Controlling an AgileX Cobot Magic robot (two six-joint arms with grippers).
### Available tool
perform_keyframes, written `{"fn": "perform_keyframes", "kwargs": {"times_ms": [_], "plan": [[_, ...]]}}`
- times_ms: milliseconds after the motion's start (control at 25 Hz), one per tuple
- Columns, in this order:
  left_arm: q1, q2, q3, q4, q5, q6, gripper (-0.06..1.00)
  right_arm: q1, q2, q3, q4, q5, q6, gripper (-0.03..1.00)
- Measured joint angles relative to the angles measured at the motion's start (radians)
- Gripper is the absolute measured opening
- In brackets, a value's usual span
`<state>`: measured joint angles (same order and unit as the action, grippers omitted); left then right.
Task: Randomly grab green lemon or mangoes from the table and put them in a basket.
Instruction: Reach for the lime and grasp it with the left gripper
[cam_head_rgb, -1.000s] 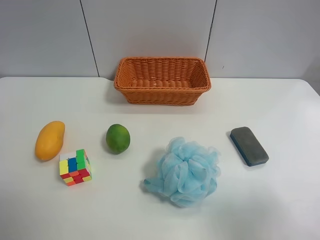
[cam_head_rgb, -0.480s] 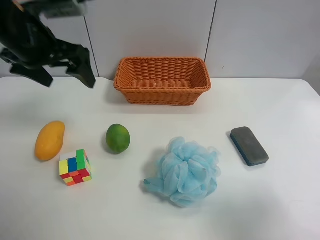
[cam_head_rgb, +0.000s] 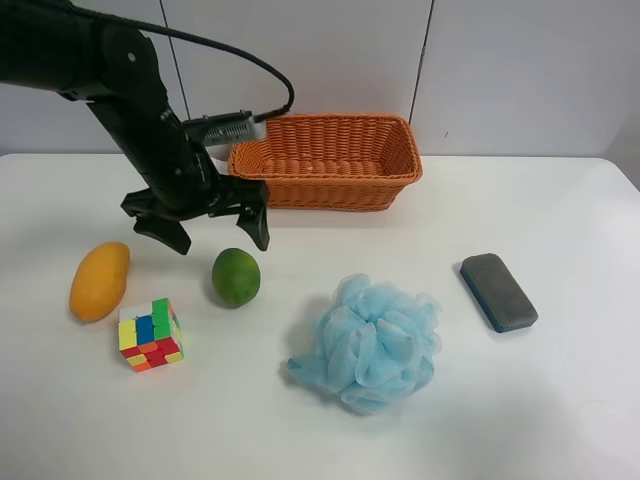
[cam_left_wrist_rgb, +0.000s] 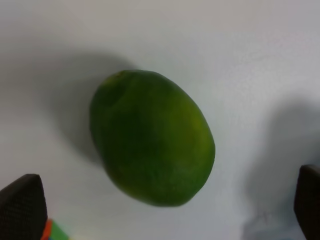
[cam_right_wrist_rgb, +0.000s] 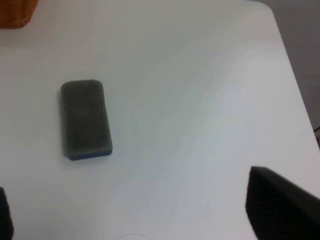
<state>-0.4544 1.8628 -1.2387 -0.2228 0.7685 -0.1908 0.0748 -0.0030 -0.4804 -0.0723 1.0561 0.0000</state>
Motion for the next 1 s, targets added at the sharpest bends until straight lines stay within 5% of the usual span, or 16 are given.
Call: {"fn": "perform_keyframes", "kwargs": {"times_ms": [800,880,960,1000], "plan": [[-0.009,0.184,0.000,-0.021,-0.117,-0.007,0.99,0.000,0.000,0.000,0.000,0.000,0.000,0.92],[-0.009,0.184,0.000,-0.021,-0.119,-0.006,0.90,0.000,0.000,0.000,0.000,0.000,0.000,0.92],[-0.009,0.184,0.000,-0.021,-0.119,-0.006,0.65,0.000,0.000,0.000,0.000,0.000,0.000,0.92],[-0.009,0.184,0.000,-0.021,-0.119,-0.004,0.65,0.000,0.000,0.000,0.000,0.000,0.000,0.92]]}}
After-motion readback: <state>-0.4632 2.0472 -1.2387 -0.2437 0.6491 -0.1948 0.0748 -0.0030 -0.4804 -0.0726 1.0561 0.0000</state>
